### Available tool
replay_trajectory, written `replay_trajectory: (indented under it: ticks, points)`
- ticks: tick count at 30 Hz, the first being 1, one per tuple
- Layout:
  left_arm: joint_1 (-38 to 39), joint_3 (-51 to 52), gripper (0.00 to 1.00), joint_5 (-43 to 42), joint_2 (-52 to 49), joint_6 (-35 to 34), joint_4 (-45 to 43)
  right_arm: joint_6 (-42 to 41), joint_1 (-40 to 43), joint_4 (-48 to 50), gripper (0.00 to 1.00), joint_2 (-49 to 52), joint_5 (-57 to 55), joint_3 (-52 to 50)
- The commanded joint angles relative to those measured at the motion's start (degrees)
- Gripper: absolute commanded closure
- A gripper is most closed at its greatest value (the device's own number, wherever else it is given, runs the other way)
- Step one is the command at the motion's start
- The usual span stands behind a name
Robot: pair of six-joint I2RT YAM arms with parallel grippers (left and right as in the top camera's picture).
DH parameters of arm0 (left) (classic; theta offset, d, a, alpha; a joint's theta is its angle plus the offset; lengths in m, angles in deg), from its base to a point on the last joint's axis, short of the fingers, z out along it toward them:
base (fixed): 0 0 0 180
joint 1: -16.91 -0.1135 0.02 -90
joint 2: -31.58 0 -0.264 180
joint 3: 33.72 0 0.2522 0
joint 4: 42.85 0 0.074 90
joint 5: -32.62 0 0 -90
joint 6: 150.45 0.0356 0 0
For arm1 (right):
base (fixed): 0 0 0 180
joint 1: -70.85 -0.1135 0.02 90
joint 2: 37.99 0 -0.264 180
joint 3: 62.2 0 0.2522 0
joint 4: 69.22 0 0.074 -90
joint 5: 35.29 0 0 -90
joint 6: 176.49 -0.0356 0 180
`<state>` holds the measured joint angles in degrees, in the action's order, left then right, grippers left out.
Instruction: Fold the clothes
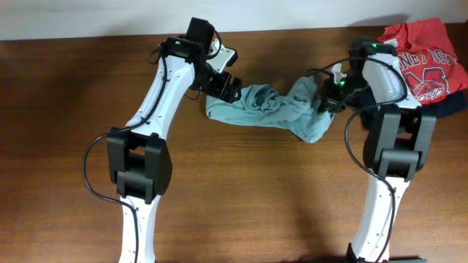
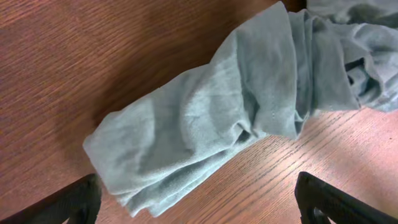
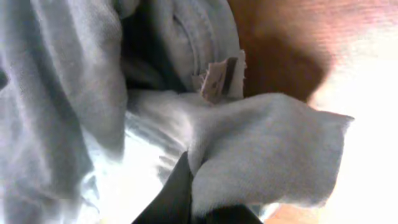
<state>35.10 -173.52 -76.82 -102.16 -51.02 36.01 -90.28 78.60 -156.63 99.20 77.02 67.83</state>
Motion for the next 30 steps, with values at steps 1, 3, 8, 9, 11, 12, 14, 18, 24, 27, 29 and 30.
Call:
replay_trajectory:
  ticks: [1,3,8,9,11,12,14,18,24,27,29,30]
  points:
    - [0.17,-0.70,0.01,0.00,-0.74,0.98,0.07,0.37,-0.31,-0.70,0.96,-6.27,0.85,3.41]
    - [0.17,-0.70,0.01,0.00,-0.74,0.98,0.04,0.57,-1.14,-0.96,0.96,-8.46,1.97,5.01]
    - [-0.33,-0.81,0.01,-0.04,-0.72,0.94,0.07,0.59,-6.12,-0.42,0.96,-12.90,2.49,8.70]
    - [-0.50,-0.85,0.01,-0.04,-0.59,0.94,0.11,0.55,-7.56,0.07,0.96,-13.09,2.51,9.09]
    - [-0.96,-0.87,0.01,-0.26,-0.13,0.92,0.28,0.55,-11.06,1.51,0.96,-13.07,2.40,9.38]
    - [-1.18,-0.87,0.01,-0.31,0.22,0.92,0.37,0.50,-12.46,2.10,0.96,-13.03,1.99,9.35]
    - [-1.73,-0.87,0.01,-0.26,1.46,0.94,0.66,-0.28,-16.37,3.80,0.96,-12.61,-0.76,9.27]
    - [-3.45,-0.87,0.01,-0.24,6.25,0.94,1.38,-3.13,-22.56,7.17,0.96,-11.98,-5.38,9.27]
    - [-8.09,-0.87,0.01,-0.26,16.24,0.92,1.60,-5.62,-27.41,10.10,0.96,-11.15,-6.32,9.27]
    - [-10.34,-0.87,0.01,-0.24,20.83,0.92,1.38,-6.16,-28.92,10.95,0.96,-9.55,-6.34,9.25]
    - [-11.74,-0.87,0.01,-0.22,23.10,0.94,1.40,-6.43,-29.81,11.47,0.96,-8.24,-6.29,9.20]
    - [-12.37,-0.87,0.01,-0.22,23.93,0.94,1.40,-6.73,-30.18,11.54,0.96,-7.69,-6.21,9.20]
